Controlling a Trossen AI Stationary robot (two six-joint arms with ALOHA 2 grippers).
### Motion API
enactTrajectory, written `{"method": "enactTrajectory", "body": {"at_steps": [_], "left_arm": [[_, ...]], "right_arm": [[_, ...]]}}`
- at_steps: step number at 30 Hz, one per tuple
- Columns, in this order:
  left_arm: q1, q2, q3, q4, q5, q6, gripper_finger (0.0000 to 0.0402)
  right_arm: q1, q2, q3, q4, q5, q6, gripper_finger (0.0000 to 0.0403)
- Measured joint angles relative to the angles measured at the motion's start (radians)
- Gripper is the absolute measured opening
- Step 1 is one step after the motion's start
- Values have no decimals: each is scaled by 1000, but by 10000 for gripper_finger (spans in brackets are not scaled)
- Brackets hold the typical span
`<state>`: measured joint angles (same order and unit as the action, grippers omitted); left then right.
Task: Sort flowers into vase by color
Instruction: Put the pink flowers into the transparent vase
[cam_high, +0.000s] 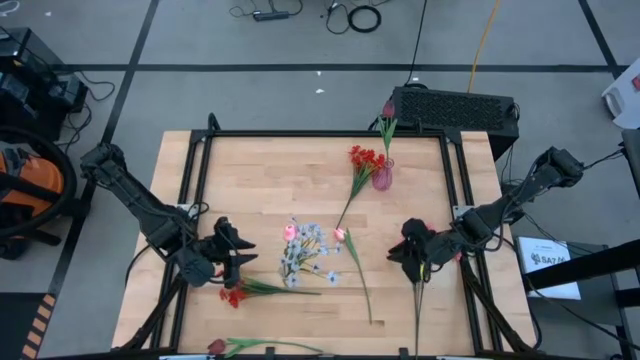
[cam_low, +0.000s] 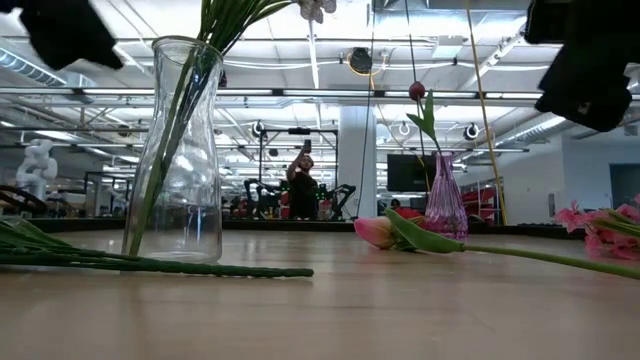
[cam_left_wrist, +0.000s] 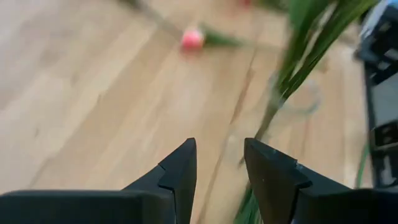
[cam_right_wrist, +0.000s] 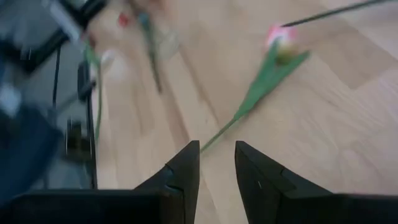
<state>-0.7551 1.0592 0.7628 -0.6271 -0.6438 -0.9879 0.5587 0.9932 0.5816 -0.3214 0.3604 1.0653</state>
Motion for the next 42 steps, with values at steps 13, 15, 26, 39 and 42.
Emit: {"method": "enactTrajectory", "body": {"at_steps": [13, 15, 26, 39, 42], "left_arm": [[0, 0, 0, -123, 196, -80, 141], [0, 0, 0, -140, 202, -80, 141], [0, 1, 0, -179, 202, -79, 141], [0, 1, 0, -188, 201, -44, 141], [0, 1, 0, -195, 198, -44, 141]], "right_arm": [[-69, 52, 51, -19, -3, 251, 93], [-69, 94, 100, -66, -8, 260, 91], [-67, 325, 365, -612, -234, 678, 60], [40, 443, 364, -724, -323, 987, 130], [60, 466, 364, -741, -354, 1024, 157]]}}
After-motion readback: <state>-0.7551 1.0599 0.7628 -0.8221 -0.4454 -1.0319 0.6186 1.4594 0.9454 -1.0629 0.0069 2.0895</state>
